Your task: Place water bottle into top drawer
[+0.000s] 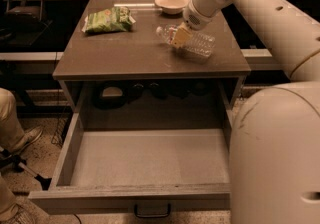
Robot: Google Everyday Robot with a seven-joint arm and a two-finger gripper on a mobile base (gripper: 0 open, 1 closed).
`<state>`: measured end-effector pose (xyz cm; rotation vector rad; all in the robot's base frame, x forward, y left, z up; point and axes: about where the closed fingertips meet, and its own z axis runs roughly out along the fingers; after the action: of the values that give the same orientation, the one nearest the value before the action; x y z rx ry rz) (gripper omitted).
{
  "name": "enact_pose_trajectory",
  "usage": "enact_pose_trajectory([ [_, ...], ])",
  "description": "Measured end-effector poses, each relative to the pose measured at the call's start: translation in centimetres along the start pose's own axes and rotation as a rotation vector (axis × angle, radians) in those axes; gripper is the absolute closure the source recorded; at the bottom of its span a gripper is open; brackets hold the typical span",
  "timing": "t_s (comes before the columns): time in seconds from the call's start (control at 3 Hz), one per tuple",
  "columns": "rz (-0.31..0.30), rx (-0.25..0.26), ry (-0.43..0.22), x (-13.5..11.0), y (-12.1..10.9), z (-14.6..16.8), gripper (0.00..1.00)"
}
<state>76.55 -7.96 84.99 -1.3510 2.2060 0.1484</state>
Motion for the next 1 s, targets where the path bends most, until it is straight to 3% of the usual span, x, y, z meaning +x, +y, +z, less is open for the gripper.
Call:
enact_pose_trajectory([
  [0.33, -0.003, 0.014, -0.085, 0.6, 1.4, -3.7, 1.00],
  [0.67, -0.074, -0.039, -0.117, 4.3, 7.6, -7.3, 1.00],
  [1.0, -0.074, -0.039, -0.117, 4.3, 7.6, -7.3, 1.00],
])
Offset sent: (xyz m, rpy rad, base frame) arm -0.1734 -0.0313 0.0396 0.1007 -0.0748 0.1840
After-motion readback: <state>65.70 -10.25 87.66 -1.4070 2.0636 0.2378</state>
